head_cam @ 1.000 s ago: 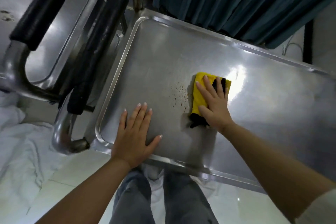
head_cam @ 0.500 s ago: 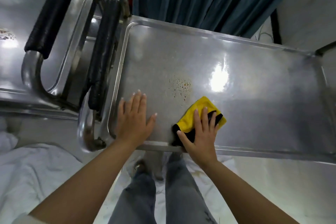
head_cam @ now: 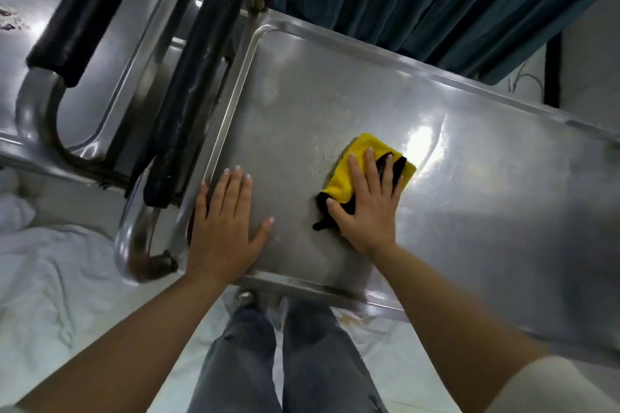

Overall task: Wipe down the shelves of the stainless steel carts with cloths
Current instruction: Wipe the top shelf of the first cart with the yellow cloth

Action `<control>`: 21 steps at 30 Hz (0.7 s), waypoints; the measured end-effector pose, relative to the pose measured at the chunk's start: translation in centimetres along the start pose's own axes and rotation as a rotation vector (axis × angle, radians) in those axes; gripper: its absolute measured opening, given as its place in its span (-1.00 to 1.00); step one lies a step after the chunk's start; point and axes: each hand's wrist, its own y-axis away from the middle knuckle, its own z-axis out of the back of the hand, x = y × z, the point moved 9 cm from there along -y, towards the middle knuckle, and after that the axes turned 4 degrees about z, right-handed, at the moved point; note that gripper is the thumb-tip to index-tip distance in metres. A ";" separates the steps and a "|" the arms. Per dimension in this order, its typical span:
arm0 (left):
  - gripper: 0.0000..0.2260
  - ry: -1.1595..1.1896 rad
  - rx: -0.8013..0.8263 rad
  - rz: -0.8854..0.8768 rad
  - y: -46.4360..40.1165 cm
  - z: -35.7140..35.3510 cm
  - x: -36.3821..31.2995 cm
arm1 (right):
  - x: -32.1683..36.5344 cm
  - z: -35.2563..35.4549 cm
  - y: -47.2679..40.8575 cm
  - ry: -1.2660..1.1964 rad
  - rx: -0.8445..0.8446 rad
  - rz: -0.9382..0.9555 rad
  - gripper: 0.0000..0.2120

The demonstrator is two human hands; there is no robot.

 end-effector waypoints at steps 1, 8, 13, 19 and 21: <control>-0.29 -0.005 0.004 -0.002 -0.1 0.0 0.0 | -0.3 0.2 -1.1 -0.022 0.015 0.062 -0.23; -0.29 -0.013 0.014 0.019 -0.9 -0.2 -0.1 | -1.5 1.3 -9.0 -0.035 0.118 0.402 -0.28; -0.27 -0.024 0.011 0.022 -1.0 -0.6 0.1 | -1.4 1.7 -14.8 0.006 0.194 0.537 -0.32; -0.27 -0.005 -0.018 0.029 -1.0 -0.8 0.4 | 0.5 2.0 -22.2 0.031 0.281 0.531 -0.31; -0.28 -0.005 -0.019 0.030 -1.0 -0.7 0.4 | 1.7 1.8 -23.2 0.030 0.284 0.519 -0.27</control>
